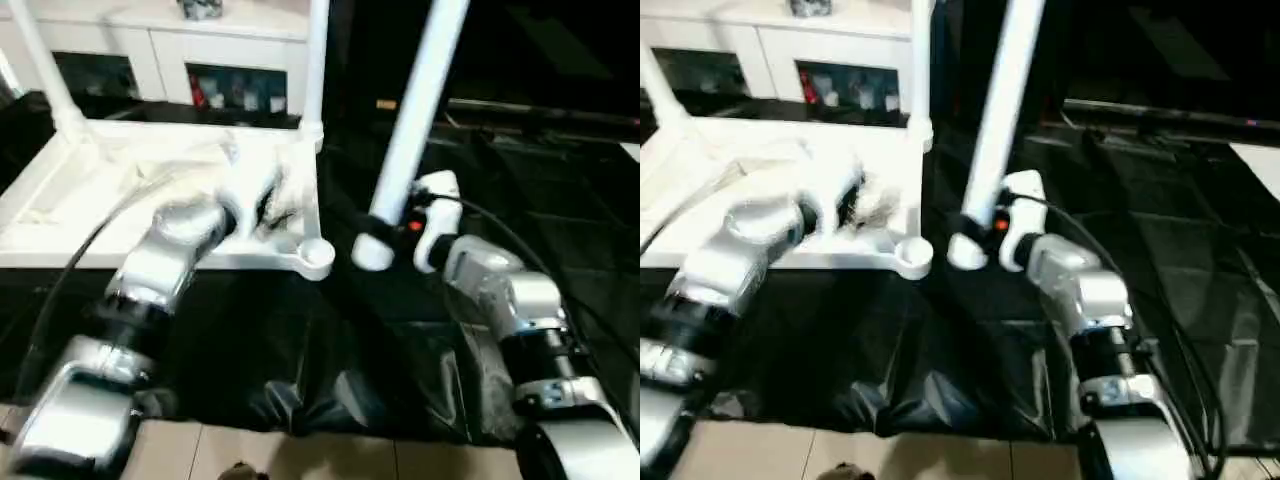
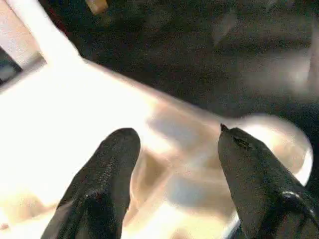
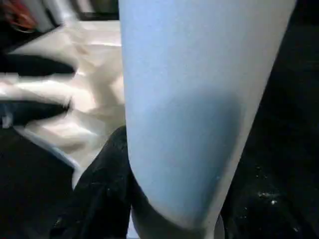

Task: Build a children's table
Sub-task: Pick table leg

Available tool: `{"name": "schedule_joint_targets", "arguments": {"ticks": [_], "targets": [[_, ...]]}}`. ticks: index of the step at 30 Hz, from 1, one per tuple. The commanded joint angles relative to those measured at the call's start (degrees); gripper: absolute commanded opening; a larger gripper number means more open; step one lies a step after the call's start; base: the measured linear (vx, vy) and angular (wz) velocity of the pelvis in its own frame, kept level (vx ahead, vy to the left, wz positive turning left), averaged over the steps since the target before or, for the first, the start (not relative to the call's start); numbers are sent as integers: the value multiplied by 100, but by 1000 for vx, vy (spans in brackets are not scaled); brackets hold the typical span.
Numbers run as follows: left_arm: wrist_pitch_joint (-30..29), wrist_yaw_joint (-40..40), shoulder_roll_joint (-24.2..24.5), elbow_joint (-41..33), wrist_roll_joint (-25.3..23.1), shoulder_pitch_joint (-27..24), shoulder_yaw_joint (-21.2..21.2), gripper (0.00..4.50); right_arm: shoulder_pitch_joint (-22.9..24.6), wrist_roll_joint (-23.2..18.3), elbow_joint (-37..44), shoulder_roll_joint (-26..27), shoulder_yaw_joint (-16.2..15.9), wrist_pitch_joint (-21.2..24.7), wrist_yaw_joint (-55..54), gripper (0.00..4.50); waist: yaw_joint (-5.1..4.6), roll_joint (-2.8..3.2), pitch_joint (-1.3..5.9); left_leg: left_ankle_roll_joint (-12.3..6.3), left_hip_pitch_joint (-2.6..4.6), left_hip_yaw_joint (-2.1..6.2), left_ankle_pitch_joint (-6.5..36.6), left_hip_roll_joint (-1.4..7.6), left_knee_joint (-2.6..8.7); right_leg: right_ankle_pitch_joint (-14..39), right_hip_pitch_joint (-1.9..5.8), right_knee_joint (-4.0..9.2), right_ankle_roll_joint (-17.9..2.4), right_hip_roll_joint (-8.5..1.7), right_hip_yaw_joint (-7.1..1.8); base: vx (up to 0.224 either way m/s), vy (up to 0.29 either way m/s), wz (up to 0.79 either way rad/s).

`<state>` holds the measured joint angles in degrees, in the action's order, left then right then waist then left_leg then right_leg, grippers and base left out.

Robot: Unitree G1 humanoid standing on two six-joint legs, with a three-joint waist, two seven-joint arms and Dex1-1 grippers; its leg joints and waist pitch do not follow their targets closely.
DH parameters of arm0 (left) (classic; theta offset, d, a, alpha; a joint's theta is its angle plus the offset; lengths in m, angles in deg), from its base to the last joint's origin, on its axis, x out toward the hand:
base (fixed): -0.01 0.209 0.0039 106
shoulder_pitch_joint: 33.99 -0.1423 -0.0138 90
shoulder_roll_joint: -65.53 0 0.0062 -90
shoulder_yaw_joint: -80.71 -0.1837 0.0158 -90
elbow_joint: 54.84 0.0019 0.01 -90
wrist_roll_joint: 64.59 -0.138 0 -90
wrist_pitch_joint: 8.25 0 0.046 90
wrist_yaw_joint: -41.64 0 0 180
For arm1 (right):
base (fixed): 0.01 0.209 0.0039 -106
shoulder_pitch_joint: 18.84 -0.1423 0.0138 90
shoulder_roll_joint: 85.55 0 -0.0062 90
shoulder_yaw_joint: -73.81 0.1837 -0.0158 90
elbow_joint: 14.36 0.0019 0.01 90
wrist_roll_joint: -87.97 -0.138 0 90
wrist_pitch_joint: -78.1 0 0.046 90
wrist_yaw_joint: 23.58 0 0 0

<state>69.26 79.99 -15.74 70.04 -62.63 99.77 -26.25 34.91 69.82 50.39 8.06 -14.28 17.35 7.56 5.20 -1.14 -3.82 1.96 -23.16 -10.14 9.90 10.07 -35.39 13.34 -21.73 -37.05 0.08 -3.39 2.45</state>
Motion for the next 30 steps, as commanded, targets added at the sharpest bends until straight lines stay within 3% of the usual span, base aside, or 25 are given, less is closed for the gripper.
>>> {"name": "schedule_joint_targets", "arguments": {"ticks": [1,4,6,8,14,18,23,30], "targets": [[234,272,43,328,-237,205,-204,297,-28,19,93,-57,95,-21,-46,190,-29,26,494,221,223,94,237,275,420,-663,233,338,-1126,-470,-258,0,0,0],[468,635,134,903,-525,438,-455,297,40,54,179,-100,99,-18,-48,190,-38,39,497,184,224,94,318,302,419,-828,241,318,-1336,-504,-254,0,0,0],[622,698,157,1168,-687,546,-559,297,57,60,199,-107,103,-20,-68,190,-31,55,490,151,231,98,416,317,424,-728,240,326,-1403,-521,-257,0,0,0],[1012,671,95,1933,-955,873,-675,297,90,63,236,-110,107,-17,-104,190,-37,64,484,147,233,98,457,297,425,-662,244,349,-1380,-505,-264,0,0,0],[1141,1196,90,2420,-1057,1052,-758,297,147,67,320,-111,101,16,-124,190,-27,68,495,123,239,100,482,323,421,-850,250,324,-1565,-534,-259,0,0,0],[1251,1427,53,2576,-1019,1100,-689,297,151,68,319,-116,94,22,-127,190,-26,63,492,48,236,92,444,319,415,-938,249,315,-1646,-533,-255,0,0,0],[1443,1509,-77,2885,-815,1243,-315,297,143,76,315,-117,69,32,-131,190,-8,52,482,56,249,88,583,330,423,-721,242,335,-1690,-549,-257,0,0,0],[1349,1981,-73,2927,-576,1380,-8,297,141,105,320,-137,25,45,-100,190,-10,42,479,9,235,91,555,332,429,-708,248,334,-1702,-562,-255,0,0,0]]}}
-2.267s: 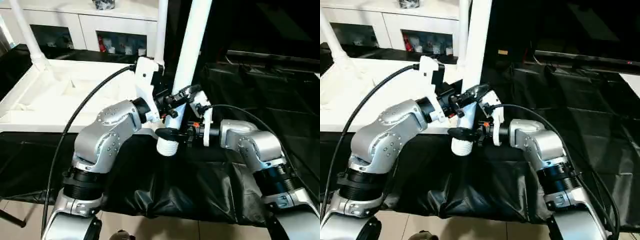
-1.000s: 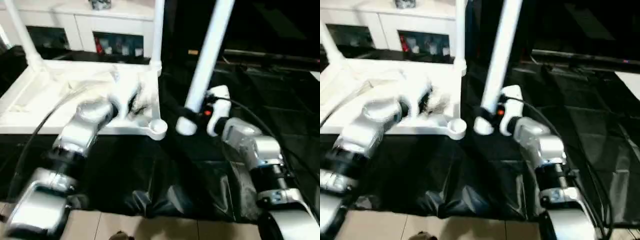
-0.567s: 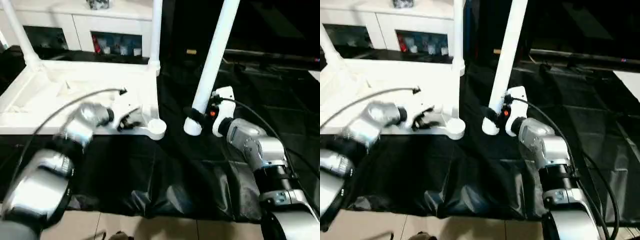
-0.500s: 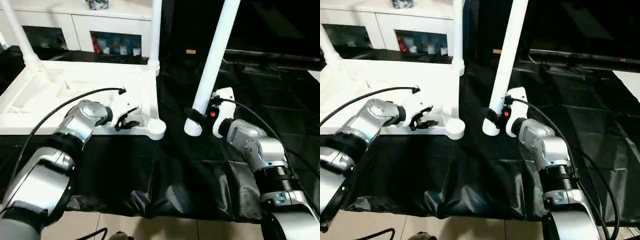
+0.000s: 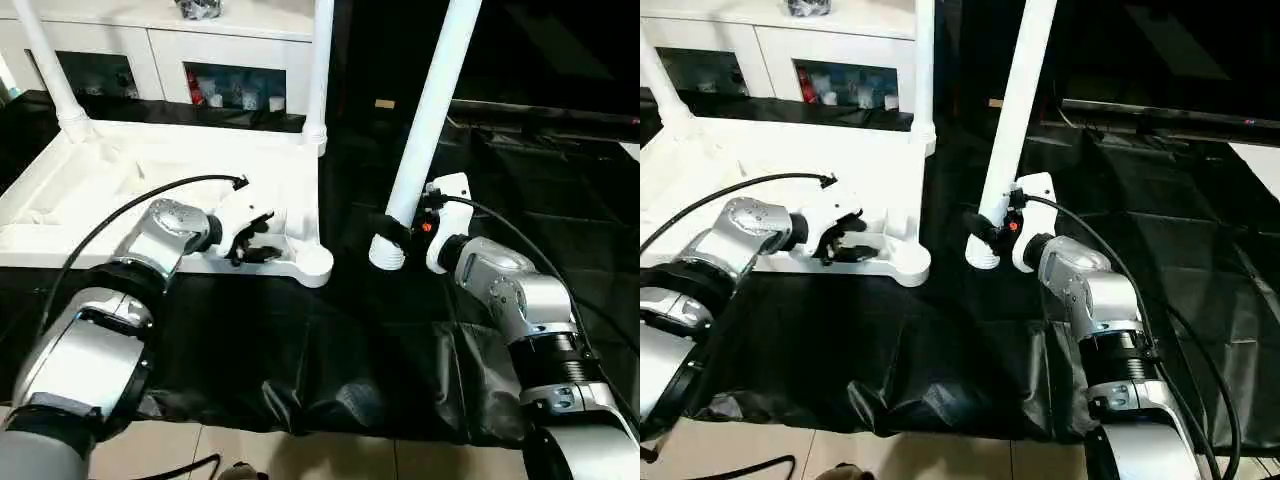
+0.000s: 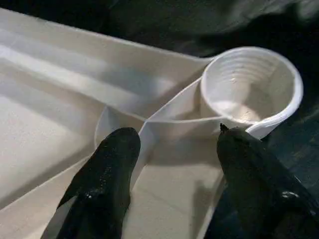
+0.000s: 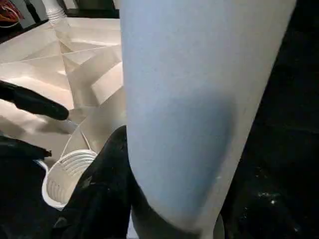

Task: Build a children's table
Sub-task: Pick table leg

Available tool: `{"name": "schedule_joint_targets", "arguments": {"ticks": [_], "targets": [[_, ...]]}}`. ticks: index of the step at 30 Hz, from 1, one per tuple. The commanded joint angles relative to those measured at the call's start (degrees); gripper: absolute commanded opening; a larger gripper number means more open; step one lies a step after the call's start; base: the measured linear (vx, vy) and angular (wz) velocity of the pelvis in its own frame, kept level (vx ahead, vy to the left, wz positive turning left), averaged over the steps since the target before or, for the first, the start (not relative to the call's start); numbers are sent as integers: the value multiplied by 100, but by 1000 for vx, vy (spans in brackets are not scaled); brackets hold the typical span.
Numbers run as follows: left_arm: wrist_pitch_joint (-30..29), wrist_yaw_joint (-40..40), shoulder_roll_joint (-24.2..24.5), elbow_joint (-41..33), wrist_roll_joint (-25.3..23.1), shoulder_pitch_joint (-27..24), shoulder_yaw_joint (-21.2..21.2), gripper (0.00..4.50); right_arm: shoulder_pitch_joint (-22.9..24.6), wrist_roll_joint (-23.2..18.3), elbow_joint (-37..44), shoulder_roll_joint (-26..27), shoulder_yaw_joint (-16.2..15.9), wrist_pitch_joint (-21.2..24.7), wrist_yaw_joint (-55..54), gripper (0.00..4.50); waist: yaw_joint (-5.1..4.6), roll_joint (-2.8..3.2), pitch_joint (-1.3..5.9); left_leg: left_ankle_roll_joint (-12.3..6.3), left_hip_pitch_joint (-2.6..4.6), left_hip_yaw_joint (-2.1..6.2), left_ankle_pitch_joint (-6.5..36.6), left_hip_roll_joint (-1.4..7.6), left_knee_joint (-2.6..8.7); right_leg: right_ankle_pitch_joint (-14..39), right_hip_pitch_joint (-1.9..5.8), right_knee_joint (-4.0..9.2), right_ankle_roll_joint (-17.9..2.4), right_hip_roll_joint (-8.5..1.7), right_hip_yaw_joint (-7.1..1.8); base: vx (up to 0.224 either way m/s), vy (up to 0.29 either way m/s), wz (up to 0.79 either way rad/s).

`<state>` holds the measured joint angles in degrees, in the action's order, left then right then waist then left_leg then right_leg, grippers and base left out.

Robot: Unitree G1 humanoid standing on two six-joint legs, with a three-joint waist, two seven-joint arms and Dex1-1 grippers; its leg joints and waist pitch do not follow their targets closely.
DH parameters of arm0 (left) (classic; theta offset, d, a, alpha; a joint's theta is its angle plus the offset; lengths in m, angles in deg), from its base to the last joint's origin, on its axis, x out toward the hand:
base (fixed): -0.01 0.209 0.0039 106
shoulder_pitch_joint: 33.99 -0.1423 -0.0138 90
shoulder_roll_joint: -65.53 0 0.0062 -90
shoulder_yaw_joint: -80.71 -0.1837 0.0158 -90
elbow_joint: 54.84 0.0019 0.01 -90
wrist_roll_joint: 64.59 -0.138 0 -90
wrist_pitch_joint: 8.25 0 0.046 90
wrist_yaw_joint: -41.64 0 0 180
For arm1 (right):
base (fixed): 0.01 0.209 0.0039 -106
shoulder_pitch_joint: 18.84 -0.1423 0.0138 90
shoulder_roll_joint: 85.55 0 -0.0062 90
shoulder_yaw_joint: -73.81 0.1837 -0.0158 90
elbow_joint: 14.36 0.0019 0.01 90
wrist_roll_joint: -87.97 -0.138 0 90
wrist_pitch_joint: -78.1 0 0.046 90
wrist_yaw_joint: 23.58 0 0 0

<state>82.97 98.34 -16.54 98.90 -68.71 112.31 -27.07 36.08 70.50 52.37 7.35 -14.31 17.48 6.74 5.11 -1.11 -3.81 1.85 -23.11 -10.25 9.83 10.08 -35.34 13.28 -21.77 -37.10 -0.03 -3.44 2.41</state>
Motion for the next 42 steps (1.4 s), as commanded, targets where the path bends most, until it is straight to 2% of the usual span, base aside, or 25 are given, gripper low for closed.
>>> {"name": "schedule_joint_targets", "arguments": {"ticks": [1,4,6,9,12,14,17,20,23,26,29,30,31,38,39,42], "targets": [[-34,196,9,45,41,129,85,297,25,40,122,-67,24,31,-14,190,1,41,479,17,228,104,564,332,423,-694,256,342,-1690,-563,-253,0,0,0],[-55,371,6,90,43,145,128,297,29,52,121,-73,4,27,2,190,-3,43,475,11,236,103,584,339,427,-653,247,345,-1699,-559,-252,0,0,0],[15,439,92,140,-324,66,-161,297,34,68,116,-71,-27,21,22,190,-2,53,472,22,237,108,636,345,433,-606,244,350,-1687,-563,-253,0,0,0],[14,567,141,154,-450,11,-298,297,39,75,120,-59,-39,23,23,190,-10,65,472,45,243,111,646,347,442,-581,239,355,-1642,-556,-255,0,0,0],[1,619,140,154,-447,-8,-286,297,47,80,118,-54,-44,17,24,190,-4,71,476,98,250,112,692,353,444,-633,238,348,-1687,-565,-253,0,0,0],[-10,641,135,156,-462,-12,-250,268,49,86,112,-55,-44,11,29,190,0,71,470,111,248,114,728,353,449,-639,236,348,-1704,-564,-252,0,0,0],[-28,668,127,172,-502,-15,-219,258,50,97,98,-61,-46,3,39,190,-5,74,469,115,245,114,748,352,454,-609,239,351,-1706,-567,-251,0,0,0],[-44,630,115,215,-524,-4,-200,222,48,105,92,-61,-54,-4,50,190,-8,75,468,123,246,116,780,351,454,-578,240,358,-1700,-569,-254,0,0,0],[-65,640,114,231,-531,4,-200,209,48,109,91,-61,-61,-7,56,190,-4,78,471,113,249,114,748,352,451,-635,237,353,-1715,-571,-254,0,0,0],[-109,689,130,250,-587,14,-233,170,52,120,88,-61,-81,-17,67,190,-1,75,469,108,245,115,760,352,453,-630,239,355,-1716,-574,-256,0,0,0],[-155,761,148,227,-652,0,-274,163,54,132,83,-57,-101,-27,76,190,-4,75,463,123,252,116,821,357,462,-526,232,364,-1704,-574,-254,0,0,0],[-161,773,148,223,-655,-2,-277,134,54,133,83,-56,-102,-28,77,190,-7,75,462,126,243,119,794,356,462,-547,237,362,-1699,-574,-257,0,0,0],[-184,820,151,207,-667,-9,-288,134,54,137,83,-55,-109,-30,80,190,-4,82,462,136,243,120,798,355,462,-544,235,361,-1699,-574,-255,0,0,0],[-572,1400,136,-179,-481,-107,-259,83,50,157,62,-60,-136,-73,102,190,4,82,464,84,242,110,687,352,457,-732,235,352,-1753,-574,-255,0,0,0],[-811,1707,130,-450,-336,-193,-217,68,52,164,58,-70,-144,-89,116,190,11,90,462,89,243,115,711,358,461,-677,239,355,-1763,-586,-255,0,0,0],[-1218,1882,195,-1062,-339,-497,-332,53,89,178,70,-88,-158,-109,152,190,9,90,467,70,245,104,651,367,461,-793,235,335,-1799,-575,-251,0,0,0]]}}
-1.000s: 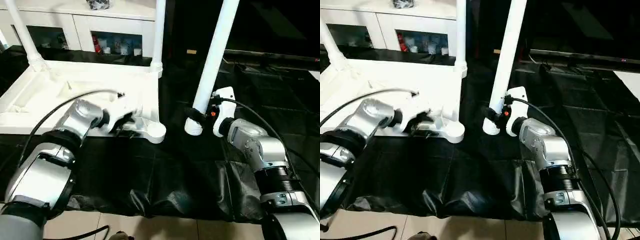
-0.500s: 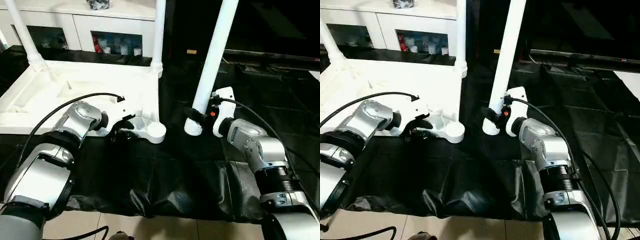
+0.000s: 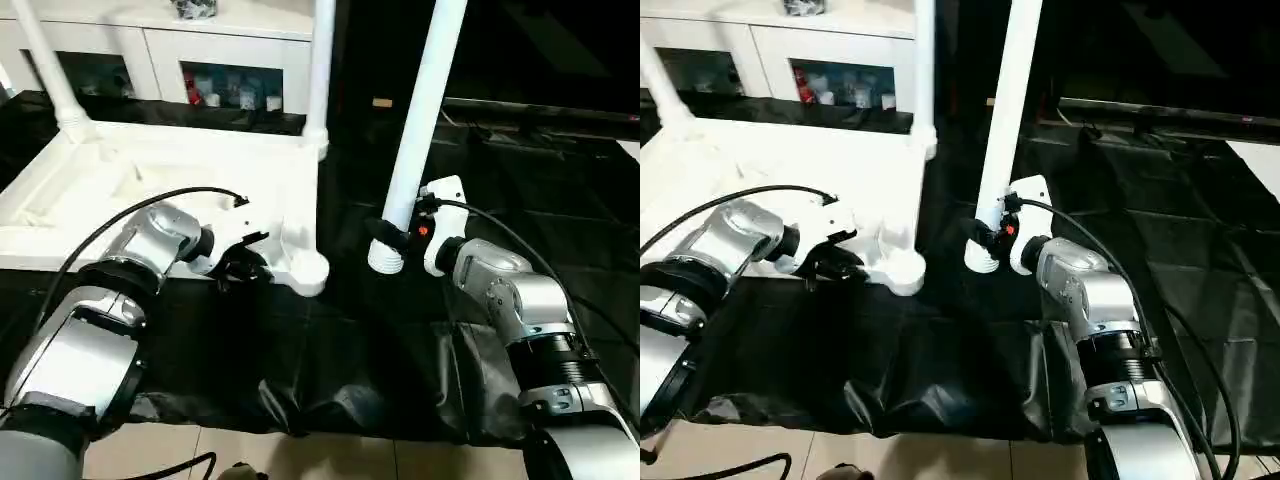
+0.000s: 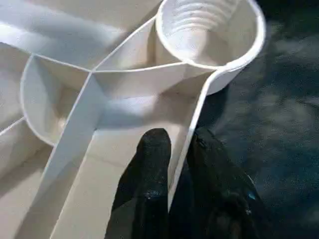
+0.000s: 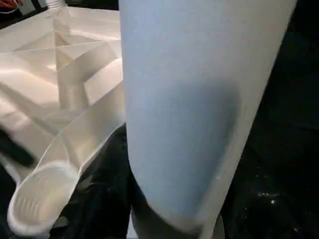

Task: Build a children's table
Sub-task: Pick table leg, then rotate table base

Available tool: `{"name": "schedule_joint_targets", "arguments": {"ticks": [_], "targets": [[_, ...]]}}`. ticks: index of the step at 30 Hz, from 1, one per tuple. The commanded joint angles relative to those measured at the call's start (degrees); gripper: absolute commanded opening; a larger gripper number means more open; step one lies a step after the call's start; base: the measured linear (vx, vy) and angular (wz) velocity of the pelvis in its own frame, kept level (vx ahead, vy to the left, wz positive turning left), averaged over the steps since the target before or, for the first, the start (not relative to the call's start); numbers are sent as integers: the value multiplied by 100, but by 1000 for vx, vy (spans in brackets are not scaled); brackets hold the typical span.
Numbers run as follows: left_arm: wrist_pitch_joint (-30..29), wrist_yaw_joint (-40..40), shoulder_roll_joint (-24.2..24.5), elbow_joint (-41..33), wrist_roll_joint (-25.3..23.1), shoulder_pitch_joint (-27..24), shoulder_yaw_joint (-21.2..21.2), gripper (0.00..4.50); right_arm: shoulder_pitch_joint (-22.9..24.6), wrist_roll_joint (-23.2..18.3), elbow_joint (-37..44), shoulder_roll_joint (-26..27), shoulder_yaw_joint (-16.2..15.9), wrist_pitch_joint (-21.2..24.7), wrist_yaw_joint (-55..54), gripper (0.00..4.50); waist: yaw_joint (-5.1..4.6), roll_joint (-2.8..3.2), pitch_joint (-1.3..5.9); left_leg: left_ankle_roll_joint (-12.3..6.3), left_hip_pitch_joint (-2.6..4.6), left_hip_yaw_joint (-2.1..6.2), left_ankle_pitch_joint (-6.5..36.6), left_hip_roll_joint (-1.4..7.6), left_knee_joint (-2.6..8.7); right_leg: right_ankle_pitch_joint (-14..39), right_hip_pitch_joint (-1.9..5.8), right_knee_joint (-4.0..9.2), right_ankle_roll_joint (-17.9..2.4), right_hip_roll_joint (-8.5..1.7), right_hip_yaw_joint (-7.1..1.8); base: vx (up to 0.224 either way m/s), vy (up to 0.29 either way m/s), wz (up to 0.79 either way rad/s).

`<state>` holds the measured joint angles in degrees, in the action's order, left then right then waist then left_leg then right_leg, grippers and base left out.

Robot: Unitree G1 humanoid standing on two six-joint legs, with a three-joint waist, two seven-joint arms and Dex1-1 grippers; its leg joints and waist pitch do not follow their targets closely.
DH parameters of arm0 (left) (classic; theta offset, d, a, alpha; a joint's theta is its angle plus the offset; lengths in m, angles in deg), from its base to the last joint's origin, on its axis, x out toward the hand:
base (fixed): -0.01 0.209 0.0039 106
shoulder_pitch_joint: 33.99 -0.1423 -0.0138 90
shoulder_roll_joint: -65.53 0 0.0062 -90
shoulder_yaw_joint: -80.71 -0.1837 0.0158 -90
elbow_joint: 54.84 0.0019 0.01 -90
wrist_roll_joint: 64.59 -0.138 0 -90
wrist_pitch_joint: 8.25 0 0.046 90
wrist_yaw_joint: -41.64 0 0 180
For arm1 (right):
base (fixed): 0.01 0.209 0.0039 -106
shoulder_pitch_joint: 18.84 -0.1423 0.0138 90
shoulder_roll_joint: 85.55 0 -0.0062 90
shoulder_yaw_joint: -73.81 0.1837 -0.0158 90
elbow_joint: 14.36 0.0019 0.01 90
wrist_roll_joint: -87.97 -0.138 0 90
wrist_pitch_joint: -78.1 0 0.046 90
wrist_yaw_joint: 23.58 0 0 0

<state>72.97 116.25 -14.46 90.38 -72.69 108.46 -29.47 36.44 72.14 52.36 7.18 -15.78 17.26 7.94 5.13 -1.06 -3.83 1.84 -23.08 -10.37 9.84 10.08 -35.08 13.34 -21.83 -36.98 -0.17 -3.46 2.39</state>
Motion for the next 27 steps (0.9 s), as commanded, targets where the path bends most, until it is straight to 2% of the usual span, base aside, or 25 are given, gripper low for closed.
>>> {"name": "schedule_joint_targets", "arguments": {"ticks": [1,5,6,8,10,12,16,18,20,23,24,27], "targets": [[-335,59,5,-392,49,-206,-115,40,70,17,91,-71,-18,-81,43,190,8,93,471,63,239,123,642,376,437,-826,249,317,-1788,-583,-247,0,0,0],[-788,-73,32,-1124,48,-587,-147,22,137,13,190,-70,-45,-27,105,190,2,76,457,53,229,114,722,354,441,-580,250,353,-1732,-568,-255,0,0,0],[-917,-159,26,-1373,37,-721,-142,11,156,8,226,-68,-48,-7,119,190,-16,74,450,65,204,128,700,360,452,-572,269,344,-1714,-567,-252,0,0,0],[-1107,-265,5,-1657,14,-859,-111,7,171,-5,253,-64,-42,14,132,190,-28,83,453,50,223,125,703,370,448,-578,250,350,-1700,-558,-253,0,0,0],[-1625,-729,-187,-2240,25,-1133,76,2,199,-82,307,-36,13,86,135,190,-34,85,452,47,231,113,721,372,445,-540,247,352,-1718,-552,-256,0,0,0],[-1828,-1142,-408,-2628,96,-1330,247,0,210,-122,320,-24,46,118,119,190,-22,60,449,7,223,115,696,371,439,-481,253,363,-1716,-547,-256,0,0,0],[-1317,-1337,-633,-2882,292,-1585,327,0,251,-105,326,-7,13,100,106,190,-15,46,446,-13,201,111,675,344,437,-356,253,386,-1623,-527,-263,0,0,0],[-1591,-1668,-784,-3038,285,-1664,416,0,264,-123,377,10,19,142,97,190,-14,48,451,-21,210,110,655,351,435,-436,245,380,-1601,-521,-261,0,0,0],[-1845,-1747,-846,-3294,306,-1761,437,0,271,-125,399,14,24,159,99,190,-10,50,442,-20,216,110,706,349,439,-282,234,399,-1565,-524,-262,0,0,0],[-1566,-1984,-887,-3415,203,-1887,423,0,294,-116,432,10,22,174,100,190,-18,52,440,1,209,118,717,348,447,-214,231,409,-1517,-510,-260,0,0,0],[-1490,-2052,-897,-3398,183,-1904,438,45,301,-114,442,7,21,178,101,190,-18,57,440,6,211,121,718,346,449,-226,228,410,-1494,-505,-259,0,0,0],[-1566,-2024,-826,-3509,283,-2000,482,63,314,-113,464,-19,32,197,115,190,-15,48,441,11,211,118,706,341,448,-279,229,407,-1462,-509,-264,0,0,0]]}}
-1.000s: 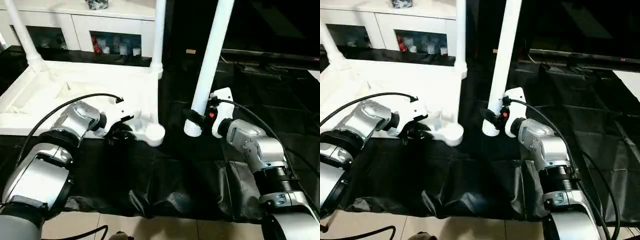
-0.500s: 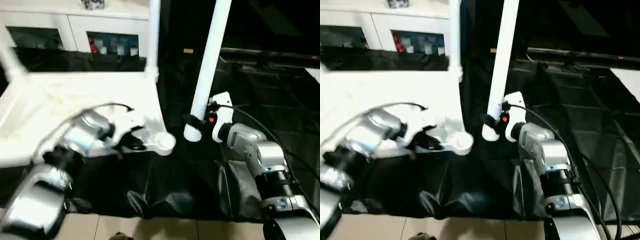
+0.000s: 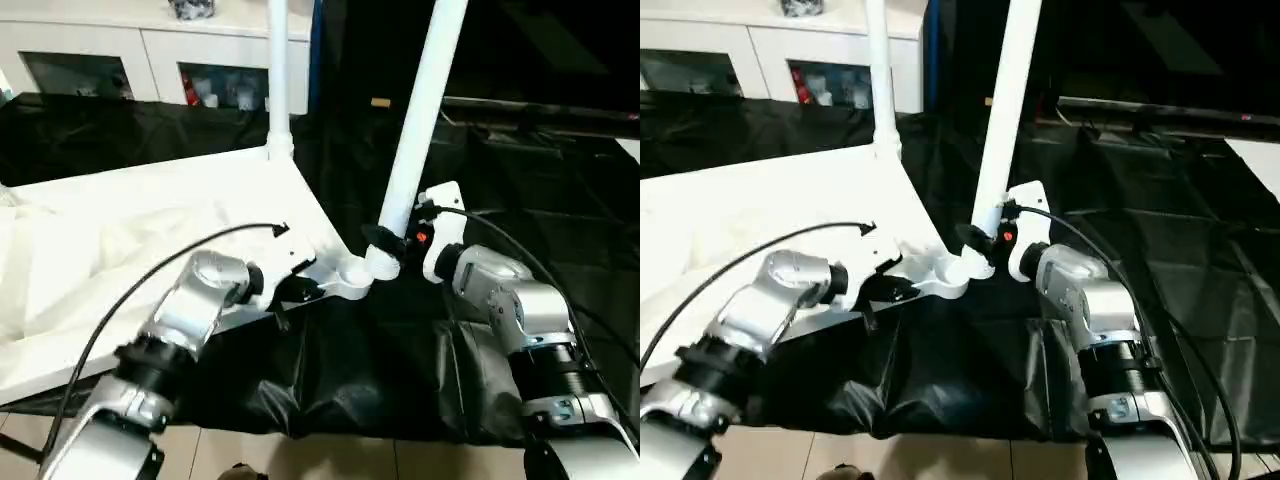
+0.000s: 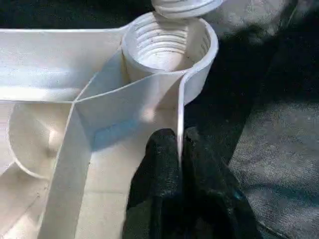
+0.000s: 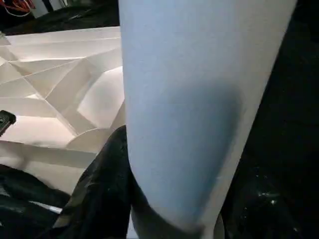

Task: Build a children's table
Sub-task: Rotate table base, then insert table leg to table base

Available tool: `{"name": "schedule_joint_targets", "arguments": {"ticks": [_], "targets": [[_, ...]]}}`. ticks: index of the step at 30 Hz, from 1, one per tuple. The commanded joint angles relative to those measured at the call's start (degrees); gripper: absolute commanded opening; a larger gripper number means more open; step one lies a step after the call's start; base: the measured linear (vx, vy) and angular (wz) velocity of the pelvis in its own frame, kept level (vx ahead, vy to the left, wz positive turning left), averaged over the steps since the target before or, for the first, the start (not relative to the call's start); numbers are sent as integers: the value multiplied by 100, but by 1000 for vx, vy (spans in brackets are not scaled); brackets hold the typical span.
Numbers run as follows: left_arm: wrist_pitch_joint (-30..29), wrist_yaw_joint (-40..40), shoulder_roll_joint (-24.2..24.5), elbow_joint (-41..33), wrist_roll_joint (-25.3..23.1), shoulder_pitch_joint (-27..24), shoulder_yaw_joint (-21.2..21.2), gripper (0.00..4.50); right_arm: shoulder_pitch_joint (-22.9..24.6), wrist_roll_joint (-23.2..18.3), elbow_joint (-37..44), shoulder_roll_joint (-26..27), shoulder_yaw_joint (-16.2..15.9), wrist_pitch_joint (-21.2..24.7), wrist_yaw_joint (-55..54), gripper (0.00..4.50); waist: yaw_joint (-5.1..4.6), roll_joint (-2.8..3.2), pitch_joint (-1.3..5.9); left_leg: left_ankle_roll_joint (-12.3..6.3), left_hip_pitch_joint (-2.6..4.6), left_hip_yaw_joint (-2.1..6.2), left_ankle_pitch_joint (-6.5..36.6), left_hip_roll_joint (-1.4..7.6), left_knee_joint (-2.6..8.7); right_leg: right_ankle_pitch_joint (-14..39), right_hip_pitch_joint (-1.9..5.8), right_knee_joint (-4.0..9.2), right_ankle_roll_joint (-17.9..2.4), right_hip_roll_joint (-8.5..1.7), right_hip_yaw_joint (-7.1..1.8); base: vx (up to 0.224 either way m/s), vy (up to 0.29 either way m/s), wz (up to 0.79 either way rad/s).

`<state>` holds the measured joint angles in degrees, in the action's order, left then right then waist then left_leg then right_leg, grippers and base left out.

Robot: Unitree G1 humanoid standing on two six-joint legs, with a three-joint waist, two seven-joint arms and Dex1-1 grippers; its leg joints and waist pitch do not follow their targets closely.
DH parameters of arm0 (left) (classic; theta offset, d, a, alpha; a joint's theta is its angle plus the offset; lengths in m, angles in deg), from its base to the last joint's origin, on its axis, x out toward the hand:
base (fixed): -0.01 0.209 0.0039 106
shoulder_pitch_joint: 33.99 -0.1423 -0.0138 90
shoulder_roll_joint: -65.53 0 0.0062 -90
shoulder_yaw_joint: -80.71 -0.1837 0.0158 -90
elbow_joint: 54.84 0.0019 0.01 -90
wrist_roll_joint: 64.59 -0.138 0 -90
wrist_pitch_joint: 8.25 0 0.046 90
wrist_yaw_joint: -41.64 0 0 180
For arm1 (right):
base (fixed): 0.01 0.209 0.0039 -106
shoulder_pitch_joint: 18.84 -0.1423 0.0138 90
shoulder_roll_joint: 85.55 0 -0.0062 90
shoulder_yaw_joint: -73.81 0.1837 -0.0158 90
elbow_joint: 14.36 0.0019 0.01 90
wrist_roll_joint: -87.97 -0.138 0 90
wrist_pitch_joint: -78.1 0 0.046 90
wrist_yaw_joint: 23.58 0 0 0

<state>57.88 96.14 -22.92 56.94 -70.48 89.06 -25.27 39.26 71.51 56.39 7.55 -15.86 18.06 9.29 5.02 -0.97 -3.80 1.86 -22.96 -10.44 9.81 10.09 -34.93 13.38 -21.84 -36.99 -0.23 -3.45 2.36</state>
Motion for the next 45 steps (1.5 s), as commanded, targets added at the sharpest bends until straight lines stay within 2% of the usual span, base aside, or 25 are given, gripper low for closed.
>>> {"name": "schedule_joint_targets", "arguments": {"ticks": [1,3,8,12,26,33,35,38,40,45], "targets": [[-41,-2,67,-210,50,-95,56,63,35,-48,66,-60,42,121,-16,190,-3,39,440,12,198,127,712,344,433,-264,230,407,-1455,-515,-261,0,0,0],[-71,-29,129,-327,35,-156,44,98,41,-42,79,-61,49,131,-11,190,-10,40,432,37,198,127,771,346,439,-158,220,416,-1444,-511,-261,0,0,0],[-140,105,263,-441,315,-195,277,99,38,-36,65,-67,48,125,3,190,-21,43,425,104,205,121,860,333,446,48,206,433,-1412,-506,-263,0,0,0],[-267,211,345,-544,468,-234,372,99,31,-29,59,-58,46,118,5,190,-16,41,427,88,202,120,765,334,445,-78,201,412,-1414,-495,-259,0,0,0],[-321,446,516,-584,609,-454,156,99,-115,-5,17,-2,-38,119,83,190,-21,22,419,117,206,114,820,332,454,89,196,428,-1355,-506,-268,0,0,0],[-251,350,533,-423,595,-419,169,99,-220,17,-33,43,-119,82,171,190,-24,27,426,82,202,112,736,326,446,-31,199,415,-1361,-498,-262,0,0,0],[-247,363,553,-386,621,-401,162,71,-277,34,-69,50,-189,58,253,190,-21,34,424,89,205,111,754,329,446,-11,195,417,-1359,-500,-267,0,0,0],[-245,358,562,-354,629,-390,158,61,-320,56,-114,47,-245,30,316,190,-27,37,429,89,204,115,721,330,446,-79,198,405,-1363,-494,-262,0,0,0],[-275,361,558,-330,660,-382,174,25,-385,99,-212,64,-297,-28,389,190,-27,36,428,99,204,114,717,330,445,-96,198,403,-1386,-494,-262,0,0,0],[-292,376,554,-346,697,-405,190,0,-448,143,-385,94,-335,-129,445,190,-27,33,439,97,208,111,681,330,438,-168,201,388,-1409,-496,-261,0,0,0]]}}
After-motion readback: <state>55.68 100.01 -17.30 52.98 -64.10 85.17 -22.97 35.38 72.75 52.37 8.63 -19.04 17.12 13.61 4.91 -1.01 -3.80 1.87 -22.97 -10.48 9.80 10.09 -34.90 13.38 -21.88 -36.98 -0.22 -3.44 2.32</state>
